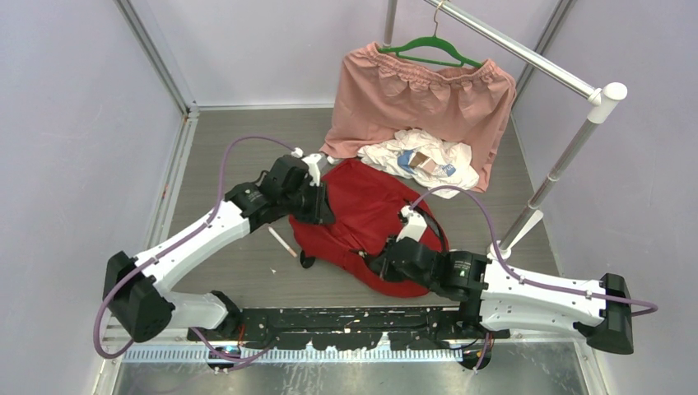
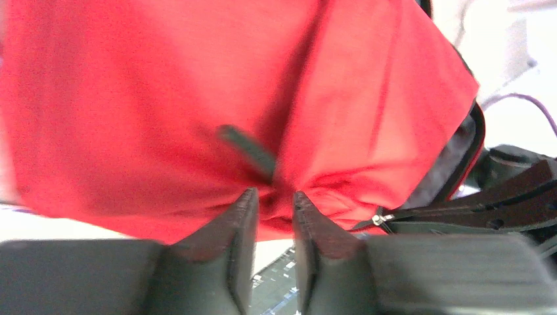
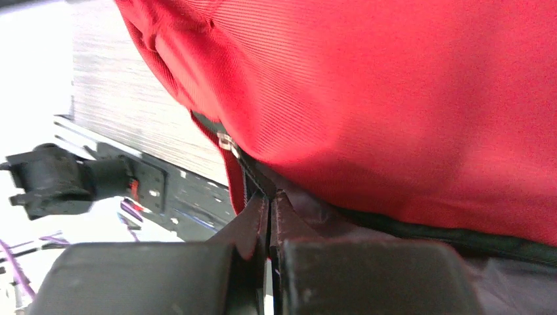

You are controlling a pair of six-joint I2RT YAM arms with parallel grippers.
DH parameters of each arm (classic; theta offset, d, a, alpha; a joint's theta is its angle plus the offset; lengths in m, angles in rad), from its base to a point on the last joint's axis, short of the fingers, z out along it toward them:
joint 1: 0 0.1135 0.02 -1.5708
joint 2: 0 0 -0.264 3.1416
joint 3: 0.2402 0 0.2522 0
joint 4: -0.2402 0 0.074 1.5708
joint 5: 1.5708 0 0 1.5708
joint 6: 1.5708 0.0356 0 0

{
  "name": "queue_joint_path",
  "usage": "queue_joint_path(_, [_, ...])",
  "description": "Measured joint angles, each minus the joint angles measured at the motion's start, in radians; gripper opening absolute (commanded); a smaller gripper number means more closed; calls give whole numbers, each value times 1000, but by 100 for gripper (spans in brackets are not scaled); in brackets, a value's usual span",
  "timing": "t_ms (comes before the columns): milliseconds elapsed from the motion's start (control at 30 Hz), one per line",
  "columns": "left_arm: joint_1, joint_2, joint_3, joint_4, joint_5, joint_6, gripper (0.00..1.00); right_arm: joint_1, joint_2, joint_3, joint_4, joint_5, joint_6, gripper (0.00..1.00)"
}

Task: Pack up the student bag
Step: Zip the student bag at the center of the board.

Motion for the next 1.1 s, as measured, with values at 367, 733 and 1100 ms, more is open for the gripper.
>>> queue_joint_path(367, [-109,-290,-36,2,-264,-184,61,5,49,-5,-156,-21,-27,1])
queue_joint_path(733, [-410,-159,-239,79,-483,-578,63,5,131,1,-143,-29,-57,1])
queue_joint_path(1100, [-422,-76,-315,260,-518,-750,60,5,129,1,-141,-31,-57,1])
